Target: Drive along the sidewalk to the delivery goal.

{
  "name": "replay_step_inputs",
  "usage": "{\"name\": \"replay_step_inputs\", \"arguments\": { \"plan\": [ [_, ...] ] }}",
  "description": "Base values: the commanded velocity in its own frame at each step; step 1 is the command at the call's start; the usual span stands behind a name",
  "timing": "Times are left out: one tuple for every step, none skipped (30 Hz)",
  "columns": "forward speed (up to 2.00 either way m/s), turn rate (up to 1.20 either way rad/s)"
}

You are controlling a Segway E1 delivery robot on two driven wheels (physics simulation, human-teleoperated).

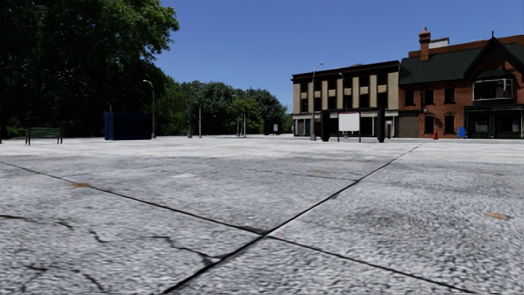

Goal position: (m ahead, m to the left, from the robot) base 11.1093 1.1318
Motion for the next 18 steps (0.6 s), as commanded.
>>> {"name": "replay_step_inputs", "arguments": {
  "plan": [
    [2.00,0.00],
    [2.00,0.00],
    [2.00,0.00],
    [2.00,0.00],
    [2.00,0.00],
    [2.00,0.00],
    [2.00,0.00],
    [2.00,0.00],
    [2.00,0.00],
    [2.00,0.00],
    [2.00,0.00],
    [2.00,0.00],
    [2.00,0.00],
    [2.00,0.00],
    [2.00,0.00],
    [2.00,0.00],
    [2.00,0.00],
    [2.00,0.00]
  ]
}}
